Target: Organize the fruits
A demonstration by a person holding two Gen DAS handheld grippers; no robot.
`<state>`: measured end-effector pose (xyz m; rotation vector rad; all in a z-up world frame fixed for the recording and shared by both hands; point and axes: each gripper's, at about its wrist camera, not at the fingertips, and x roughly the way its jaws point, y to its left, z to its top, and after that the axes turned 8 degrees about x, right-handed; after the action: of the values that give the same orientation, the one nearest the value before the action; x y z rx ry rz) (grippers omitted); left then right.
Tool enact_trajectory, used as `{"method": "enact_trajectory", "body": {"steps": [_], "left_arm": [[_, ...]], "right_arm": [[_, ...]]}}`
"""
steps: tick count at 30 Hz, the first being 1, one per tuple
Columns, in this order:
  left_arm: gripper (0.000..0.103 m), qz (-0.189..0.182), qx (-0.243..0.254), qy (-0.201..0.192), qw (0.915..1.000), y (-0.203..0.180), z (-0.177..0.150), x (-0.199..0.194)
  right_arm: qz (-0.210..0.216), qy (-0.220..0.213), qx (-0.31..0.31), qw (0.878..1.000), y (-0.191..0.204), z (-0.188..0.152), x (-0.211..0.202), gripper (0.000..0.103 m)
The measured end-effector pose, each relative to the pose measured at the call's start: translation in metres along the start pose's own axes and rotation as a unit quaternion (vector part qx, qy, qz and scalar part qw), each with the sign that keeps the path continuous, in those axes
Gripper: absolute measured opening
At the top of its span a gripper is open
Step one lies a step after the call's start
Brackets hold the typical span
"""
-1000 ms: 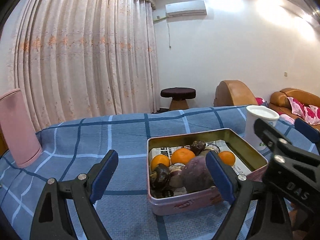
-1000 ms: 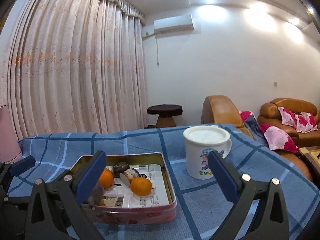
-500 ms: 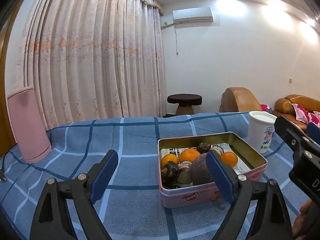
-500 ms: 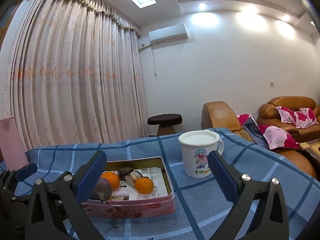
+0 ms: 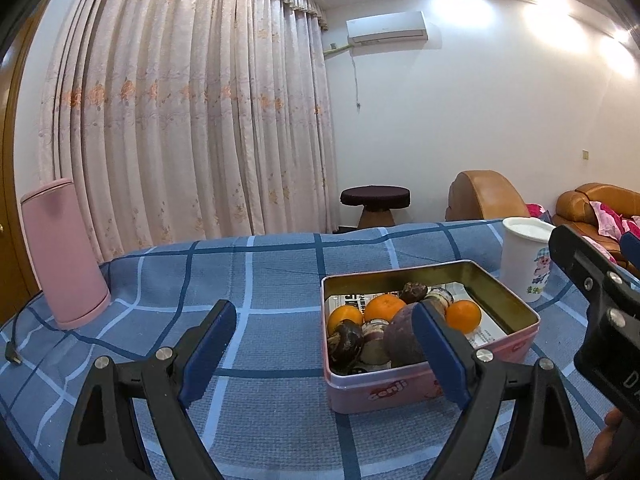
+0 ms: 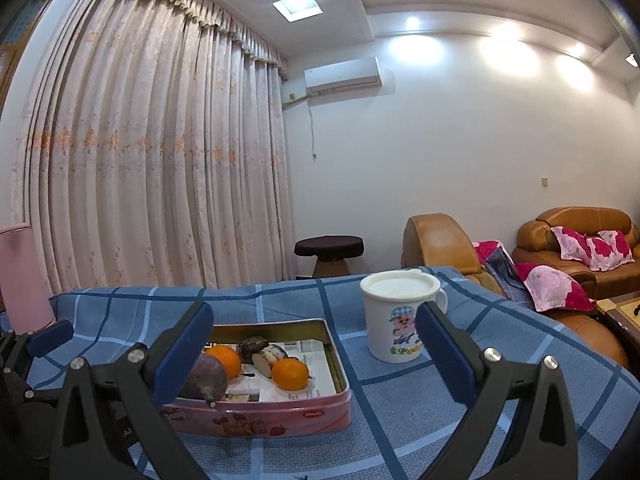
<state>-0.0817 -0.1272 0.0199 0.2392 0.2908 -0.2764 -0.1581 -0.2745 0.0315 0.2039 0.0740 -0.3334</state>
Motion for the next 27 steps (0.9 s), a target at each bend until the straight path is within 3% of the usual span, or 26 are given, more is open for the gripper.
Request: {"method": "enact_trajectory", "body": {"steps": [27], "left_arm": [[0.090,0.006,-0.006,0.010,0.9999,0.0017,-0.0008,0.0019]], "right_arm": [[-0.001,-0.001,0.002,1.000,0.0020,-0.0007,-0.0022,0.103]]}}
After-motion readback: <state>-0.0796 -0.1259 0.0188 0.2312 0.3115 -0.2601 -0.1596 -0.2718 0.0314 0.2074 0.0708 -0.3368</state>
